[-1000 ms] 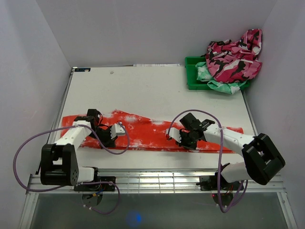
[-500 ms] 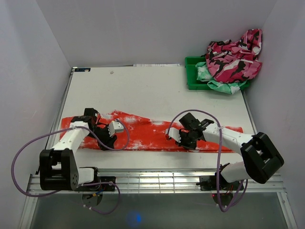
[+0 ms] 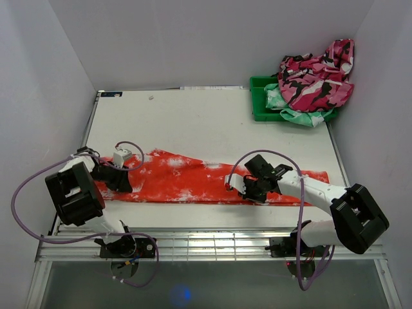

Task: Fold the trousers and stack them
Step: Fold the trousers

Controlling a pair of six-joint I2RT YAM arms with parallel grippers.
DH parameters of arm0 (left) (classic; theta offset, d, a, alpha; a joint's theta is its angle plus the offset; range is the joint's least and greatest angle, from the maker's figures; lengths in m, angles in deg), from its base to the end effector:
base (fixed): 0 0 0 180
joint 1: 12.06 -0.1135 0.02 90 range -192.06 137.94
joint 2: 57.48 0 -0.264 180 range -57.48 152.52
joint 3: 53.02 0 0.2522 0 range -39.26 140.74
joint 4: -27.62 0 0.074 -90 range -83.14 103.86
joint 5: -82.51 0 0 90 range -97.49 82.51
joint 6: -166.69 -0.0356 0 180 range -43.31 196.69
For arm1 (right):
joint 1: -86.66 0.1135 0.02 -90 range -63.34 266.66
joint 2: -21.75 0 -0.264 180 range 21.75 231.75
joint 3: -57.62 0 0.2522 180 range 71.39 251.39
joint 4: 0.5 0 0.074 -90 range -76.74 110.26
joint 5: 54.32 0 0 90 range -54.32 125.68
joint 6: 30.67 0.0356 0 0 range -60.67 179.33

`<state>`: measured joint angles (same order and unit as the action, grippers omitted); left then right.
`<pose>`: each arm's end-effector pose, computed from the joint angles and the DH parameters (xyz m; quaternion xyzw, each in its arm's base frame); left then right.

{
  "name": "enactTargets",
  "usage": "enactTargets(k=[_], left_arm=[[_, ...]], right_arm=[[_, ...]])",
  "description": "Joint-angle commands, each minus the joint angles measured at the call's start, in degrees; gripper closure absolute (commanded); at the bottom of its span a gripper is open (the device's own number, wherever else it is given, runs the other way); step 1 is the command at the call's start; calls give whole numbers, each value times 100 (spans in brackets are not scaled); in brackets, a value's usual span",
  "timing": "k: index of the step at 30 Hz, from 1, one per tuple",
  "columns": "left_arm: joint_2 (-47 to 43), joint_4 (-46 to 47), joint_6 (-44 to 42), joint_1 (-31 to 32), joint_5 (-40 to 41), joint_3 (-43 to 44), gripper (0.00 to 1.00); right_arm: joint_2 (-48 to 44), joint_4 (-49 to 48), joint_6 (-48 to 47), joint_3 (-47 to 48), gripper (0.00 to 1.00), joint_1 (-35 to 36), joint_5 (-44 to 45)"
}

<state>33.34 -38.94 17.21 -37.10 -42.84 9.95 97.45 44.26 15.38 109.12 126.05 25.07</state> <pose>0.2251 0.0824 0.1569 0.2707 0.9129 -0.2492 0.1769 0.1689 0.1472 0.1642 -0.6635 0.7201 0.0836 0.1853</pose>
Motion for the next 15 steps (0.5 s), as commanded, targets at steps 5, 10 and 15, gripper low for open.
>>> enactTargets(k=[5, 10, 15], left_arm=[[-538, -273, -1160, -405, 110, -413, 44], [-1286, -1285, -1891, -344, -1305, 551, 29], [-1130, -181, -418, 77, -2037, 1266, 6]], right_arm=[[-343, 968, 9, 154, 33, -64, -55], [-749, 1127, -176, 971, 12, -274, -607], [-557, 426, 139, 1666, 4, -327, -1074]])
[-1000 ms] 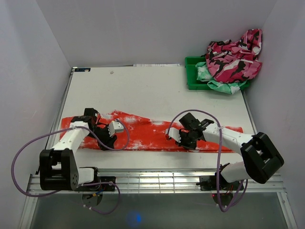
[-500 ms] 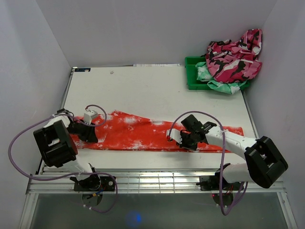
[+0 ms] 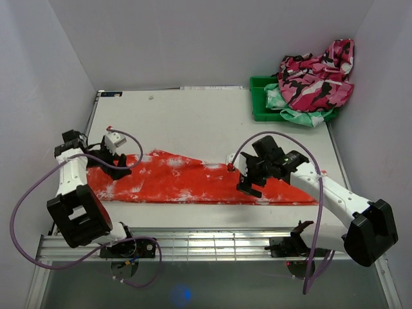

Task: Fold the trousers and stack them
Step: Fold the trousers

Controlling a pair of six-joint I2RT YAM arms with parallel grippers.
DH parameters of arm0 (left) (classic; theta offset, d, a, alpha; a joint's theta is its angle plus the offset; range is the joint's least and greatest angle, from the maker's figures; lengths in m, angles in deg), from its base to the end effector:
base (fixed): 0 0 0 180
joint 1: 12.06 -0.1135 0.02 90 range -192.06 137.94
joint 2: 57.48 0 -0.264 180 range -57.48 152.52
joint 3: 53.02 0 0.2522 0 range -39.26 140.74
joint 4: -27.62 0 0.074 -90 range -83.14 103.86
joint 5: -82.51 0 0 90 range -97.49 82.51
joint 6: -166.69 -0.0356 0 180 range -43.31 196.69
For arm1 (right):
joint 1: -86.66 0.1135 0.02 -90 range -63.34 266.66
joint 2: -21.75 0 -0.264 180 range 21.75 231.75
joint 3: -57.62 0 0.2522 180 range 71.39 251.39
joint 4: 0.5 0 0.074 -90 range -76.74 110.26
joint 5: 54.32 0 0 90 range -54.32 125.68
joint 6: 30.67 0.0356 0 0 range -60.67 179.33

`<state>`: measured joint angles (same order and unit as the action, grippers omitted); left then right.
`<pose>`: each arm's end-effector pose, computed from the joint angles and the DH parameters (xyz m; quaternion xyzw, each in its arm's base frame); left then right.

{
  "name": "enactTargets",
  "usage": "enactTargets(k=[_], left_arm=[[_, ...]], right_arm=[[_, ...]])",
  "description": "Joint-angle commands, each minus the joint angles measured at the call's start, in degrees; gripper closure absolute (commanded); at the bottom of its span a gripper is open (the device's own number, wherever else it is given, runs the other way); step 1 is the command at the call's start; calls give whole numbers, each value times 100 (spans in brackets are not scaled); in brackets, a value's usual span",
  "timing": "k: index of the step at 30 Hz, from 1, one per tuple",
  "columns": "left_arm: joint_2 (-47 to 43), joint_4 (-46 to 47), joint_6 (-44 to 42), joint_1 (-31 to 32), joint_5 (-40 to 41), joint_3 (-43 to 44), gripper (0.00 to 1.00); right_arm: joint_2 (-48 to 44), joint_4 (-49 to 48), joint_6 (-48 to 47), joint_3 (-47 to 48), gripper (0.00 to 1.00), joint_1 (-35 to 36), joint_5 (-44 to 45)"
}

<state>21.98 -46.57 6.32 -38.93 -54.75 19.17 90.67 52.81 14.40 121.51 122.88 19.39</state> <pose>0.2227 0.0835 0.2441 0.3663 0.8375 -0.2130 0.3450 0.1821 0.1458 0.2456 -0.6488 0.6982 0.1154 0.2796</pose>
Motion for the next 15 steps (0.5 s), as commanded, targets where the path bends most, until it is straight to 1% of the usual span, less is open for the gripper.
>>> enactTargets(k=[1, 2, 3, 4, 5, 6, 7, 8, 10, 11, 13, 14, 15], left_arm=[[104, 1089, 926, 401, -802, 405, 5], [218, 1303, 1120, 741, -706, 510, 5], [454, 1697, 1444, 919, -505, 546, 6], [587, 1892, 1621, 1077, -433, 555, 6], [727, 2024, 1727, 1375, -372, 607, 6], [894, 2217, 1894, 1508, -336, 669, 7], [1252, 2297, 2008, 1614, -310, 748, 8], [1439, 2359, 2123, 1789, -318, 827, 11], [1825, 2439, 2368, 1905, -362, 1099, 15], [2114, 2465, 2413, 2001, -380, 1170, 19], [2327, 2588, 2440, 2072, -371, 1197, 23], [2433, 2606, 2388, 2133, -388, 1170, 27], [2434, 2623, 2327, 2160, -406, 1057, 37]], right_arm=[[260, -579, 413, 549, 4, -10, -611], [592, -815, 571, 672, 4, -10, -673], [778, -904, 851, 969, 5, -19, -717], [963, -1001, 985, 1112, 6, -19, -839], [1313, -1124, 1134, 1244, 8, -28, -884], [1482, -1325, 1422, 1523, 9, -28, -928], [1649, -1414, 1547, 1665, 9, -37, -1059], [1946, -1511, 1670, 1806, 10, -46, -1130], [2194, -1801, 1951, 2148, 11, -63, -1331], [2395, -1906, 2022, 2237, 12, -72, -1411], [2590, -2214, 2232, 2491, 13, -90, -1561], [2808, -2293, 2338, 2580, 16, -90, -1578], [2898, -2372, 2452, 2659, 18, -98, -1596]])
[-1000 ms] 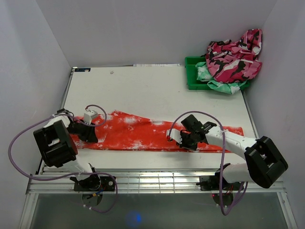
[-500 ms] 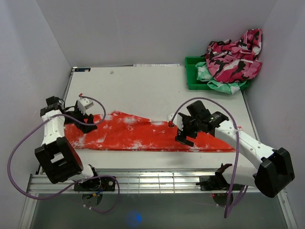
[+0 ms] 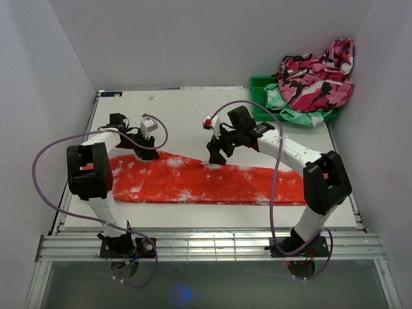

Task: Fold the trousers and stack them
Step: Fold the trousers

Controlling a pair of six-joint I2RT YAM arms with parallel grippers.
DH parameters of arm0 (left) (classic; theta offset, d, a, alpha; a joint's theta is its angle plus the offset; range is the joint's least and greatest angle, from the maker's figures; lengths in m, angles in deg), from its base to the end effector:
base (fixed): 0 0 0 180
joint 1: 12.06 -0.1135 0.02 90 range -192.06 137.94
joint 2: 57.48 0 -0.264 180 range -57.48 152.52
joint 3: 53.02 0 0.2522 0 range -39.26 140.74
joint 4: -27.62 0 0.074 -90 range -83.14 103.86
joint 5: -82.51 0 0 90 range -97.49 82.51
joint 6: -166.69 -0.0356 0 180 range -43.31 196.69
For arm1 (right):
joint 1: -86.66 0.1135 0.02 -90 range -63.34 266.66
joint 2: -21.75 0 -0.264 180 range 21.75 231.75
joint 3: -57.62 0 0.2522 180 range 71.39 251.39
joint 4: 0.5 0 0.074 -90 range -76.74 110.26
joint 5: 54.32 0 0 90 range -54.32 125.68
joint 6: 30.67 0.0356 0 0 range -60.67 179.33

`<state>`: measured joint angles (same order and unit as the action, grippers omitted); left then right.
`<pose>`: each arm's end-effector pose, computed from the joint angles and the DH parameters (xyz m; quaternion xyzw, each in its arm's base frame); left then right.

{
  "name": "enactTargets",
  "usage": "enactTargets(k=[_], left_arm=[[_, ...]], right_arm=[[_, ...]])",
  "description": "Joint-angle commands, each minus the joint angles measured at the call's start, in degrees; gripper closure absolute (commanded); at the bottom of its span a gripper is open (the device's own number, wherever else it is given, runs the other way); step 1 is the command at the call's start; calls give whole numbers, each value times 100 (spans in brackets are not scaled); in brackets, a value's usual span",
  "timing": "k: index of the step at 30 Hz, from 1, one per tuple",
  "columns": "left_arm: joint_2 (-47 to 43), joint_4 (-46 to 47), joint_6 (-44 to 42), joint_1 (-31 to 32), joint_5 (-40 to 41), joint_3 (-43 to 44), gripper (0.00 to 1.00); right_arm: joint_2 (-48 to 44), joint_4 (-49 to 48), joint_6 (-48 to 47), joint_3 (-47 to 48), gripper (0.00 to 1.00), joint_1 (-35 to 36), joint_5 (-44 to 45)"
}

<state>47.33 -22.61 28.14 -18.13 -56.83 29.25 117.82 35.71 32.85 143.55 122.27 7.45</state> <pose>0.3501 0.0101 0.1792 0.3838 0.8148 -0.3042 0.3103 0.2901 0.2285 0.2554 -0.5420 0.7246 0.2544 0.3414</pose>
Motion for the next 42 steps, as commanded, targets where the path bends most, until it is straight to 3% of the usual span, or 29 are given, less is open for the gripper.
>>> enactTargets(k=[1, 2, 3, 6, 7, 9, 16, 23, 26, 31, 37, 42], left_arm=[[-119, 237, 66, 97, -233, -30, 45], [-171, 245, -135, 114, -356, -126, 51], [-355, 298, -232, 114, -392, -241, 64], [-925, 395, -584, 123, -514, -742, 80], [-1084, 412, -681, 141, -532, -978, 94], [-1575, 517, -830, 158, -515, -1225, 100], [-2553, 571, -1638, 325, -130, -2271, 100], [-2563, 527, -2167, 510, 293, -2887, 100], [-2615, 754, -2272, 729, 530, -3247, 100], [-2545, 1405, -2264, 870, 891, -3739, 100], [-2422, 1625, -1957, 870, 944, -3731, 100], [-2518, 1555, -1316, 862, 795, -3389, 87]], right_arm=[[297, -759, 844, 639, 21, -46, -481], [489, -821, 977, 720, 23, -55, -543], [561, -883, 1109, 781, 25, -55, -622], [816, -1164, 1513, 922, 27, -55, -798], [878, -1200, 1592, 966, 30, -55, -894], [1018, -1235, 1734, 1080, 34, -55, -991], [1414, -1463, 2164, 1327, 44, -55, -1141], [2134, -1885, 2788, 1731, 44, 59, -1483], [2372, -1929, 2912, 1863, 50, 208, -1589], [2469, -1850, 2894, 1688, 62, 481, -1651], [2390, -1745, 2719, 1090, 67, 736, -1484], [2442, -1666, 2674, 677, 76, 886, -1238]])
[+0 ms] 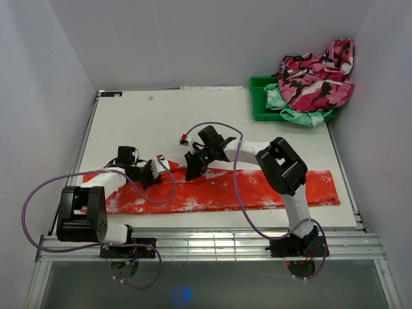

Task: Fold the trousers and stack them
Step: Fold the trousers

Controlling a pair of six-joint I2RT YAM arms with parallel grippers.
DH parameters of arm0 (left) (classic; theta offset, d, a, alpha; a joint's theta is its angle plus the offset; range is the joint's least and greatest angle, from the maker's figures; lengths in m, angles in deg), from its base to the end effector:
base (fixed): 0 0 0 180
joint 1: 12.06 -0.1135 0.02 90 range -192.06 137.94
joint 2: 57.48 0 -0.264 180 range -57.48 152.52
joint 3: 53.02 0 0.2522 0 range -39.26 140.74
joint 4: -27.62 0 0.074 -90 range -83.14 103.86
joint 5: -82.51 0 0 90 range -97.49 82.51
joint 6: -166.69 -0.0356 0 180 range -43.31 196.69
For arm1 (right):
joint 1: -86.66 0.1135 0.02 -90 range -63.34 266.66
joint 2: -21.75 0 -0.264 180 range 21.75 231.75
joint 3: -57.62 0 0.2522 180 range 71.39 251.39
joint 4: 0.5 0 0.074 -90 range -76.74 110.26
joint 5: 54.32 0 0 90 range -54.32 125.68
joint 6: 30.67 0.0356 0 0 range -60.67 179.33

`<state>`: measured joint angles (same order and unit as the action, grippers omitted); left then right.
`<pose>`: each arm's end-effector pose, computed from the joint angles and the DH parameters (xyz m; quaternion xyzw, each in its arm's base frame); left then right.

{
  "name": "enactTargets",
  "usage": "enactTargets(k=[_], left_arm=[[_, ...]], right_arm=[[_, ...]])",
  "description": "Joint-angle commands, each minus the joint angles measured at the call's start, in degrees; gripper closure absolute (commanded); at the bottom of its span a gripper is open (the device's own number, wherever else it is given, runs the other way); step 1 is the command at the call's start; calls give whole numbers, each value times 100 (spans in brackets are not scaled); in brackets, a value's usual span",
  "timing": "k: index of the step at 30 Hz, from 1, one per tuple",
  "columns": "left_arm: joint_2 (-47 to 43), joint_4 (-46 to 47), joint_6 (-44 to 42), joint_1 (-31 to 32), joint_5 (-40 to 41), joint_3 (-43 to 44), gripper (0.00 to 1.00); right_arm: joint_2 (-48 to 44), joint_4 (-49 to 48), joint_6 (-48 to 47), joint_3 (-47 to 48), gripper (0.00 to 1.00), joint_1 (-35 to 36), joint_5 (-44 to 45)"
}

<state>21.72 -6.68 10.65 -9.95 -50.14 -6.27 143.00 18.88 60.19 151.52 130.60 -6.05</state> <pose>0.2219 -0.0323 0.1455 0.5719 0.7147 -0.2028 0.3478 0.3075 0.3292 0.1501 -0.4410 0.7597 0.4374 0.1924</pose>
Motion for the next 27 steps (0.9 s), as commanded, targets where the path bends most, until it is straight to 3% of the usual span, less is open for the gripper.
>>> enactTargets(k=[1, 6, 10, 17, 27], left_arm=[[0, -56, 678, 44, 134, 216, 83], [-439, -29, 2023, -202, 249, 813, 59], [-511, -126, 3191, -571, 529, 1621, 53], [-221, -372, 3932, -510, 1171, 2185, 47], [-151, -460, 4134, 228, 2129, 1869, 43]], right_arm=[[-6, 87, -60, -43, 80, 53, 139], [109, 342, -42, 142, 90, 79, 332], [127, 553, -60, 195, 92, 106, 447], [92, 553, -60, 151, 92, 185, 702], [13, 518, -60, 90, 92, 264, 1062]])
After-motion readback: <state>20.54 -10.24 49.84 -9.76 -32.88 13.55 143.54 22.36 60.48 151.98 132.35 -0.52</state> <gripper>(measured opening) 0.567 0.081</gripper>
